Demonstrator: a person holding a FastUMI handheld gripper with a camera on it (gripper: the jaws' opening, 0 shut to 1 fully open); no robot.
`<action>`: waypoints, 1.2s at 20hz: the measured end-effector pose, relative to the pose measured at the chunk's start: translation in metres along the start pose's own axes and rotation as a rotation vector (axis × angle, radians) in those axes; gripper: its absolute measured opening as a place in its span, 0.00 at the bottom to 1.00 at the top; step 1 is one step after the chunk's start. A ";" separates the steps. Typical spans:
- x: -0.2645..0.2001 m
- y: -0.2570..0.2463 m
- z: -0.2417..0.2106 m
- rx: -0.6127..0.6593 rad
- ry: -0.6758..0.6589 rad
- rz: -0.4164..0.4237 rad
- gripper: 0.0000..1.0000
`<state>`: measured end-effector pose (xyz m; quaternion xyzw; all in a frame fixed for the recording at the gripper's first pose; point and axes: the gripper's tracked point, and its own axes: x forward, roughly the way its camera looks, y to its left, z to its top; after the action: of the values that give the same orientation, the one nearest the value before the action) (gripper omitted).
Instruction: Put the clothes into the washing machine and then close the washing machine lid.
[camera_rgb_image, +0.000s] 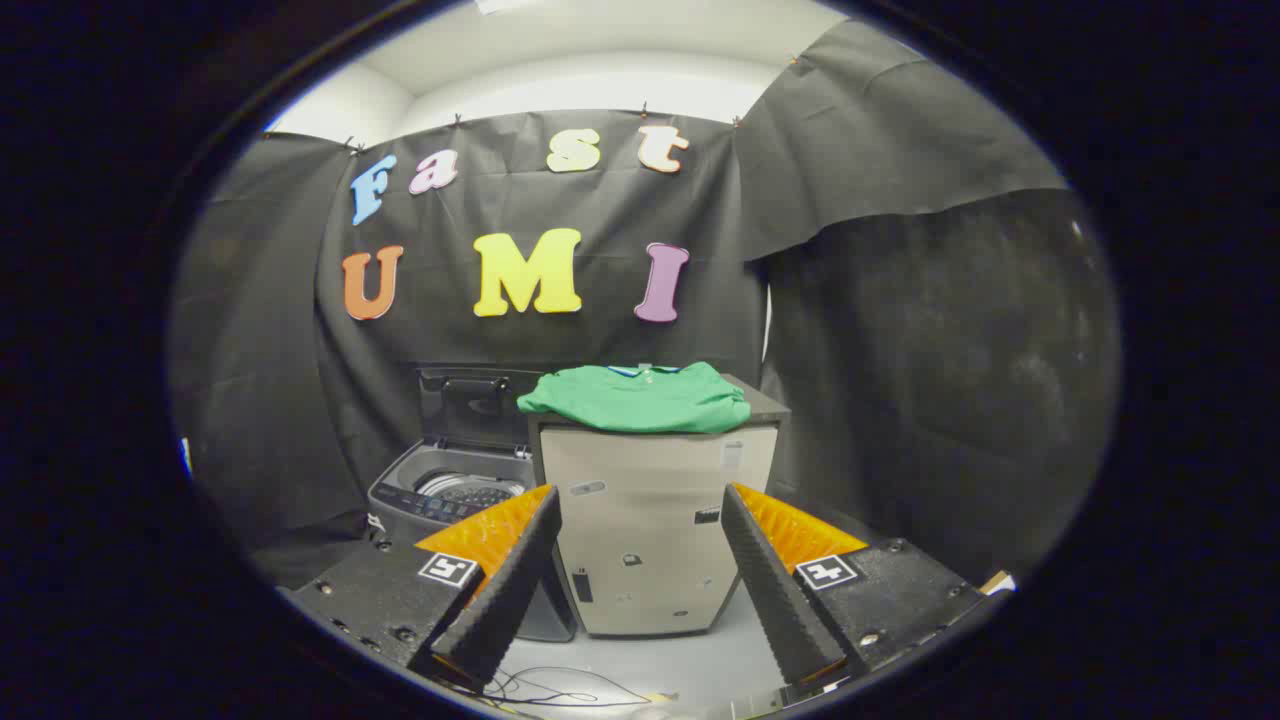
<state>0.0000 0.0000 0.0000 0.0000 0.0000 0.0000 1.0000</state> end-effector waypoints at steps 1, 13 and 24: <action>0.000 -0.001 0.000 -0.002 0.002 -0.005 1.00; -0.003 -0.008 -0.002 -0.008 0.004 -0.023 1.00; -0.004 -0.005 0.046 -0.009 -0.024 -0.040 1.00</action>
<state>-0.0043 -0.0053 0.0464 -0.0047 -0.0122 -0.0200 0.9997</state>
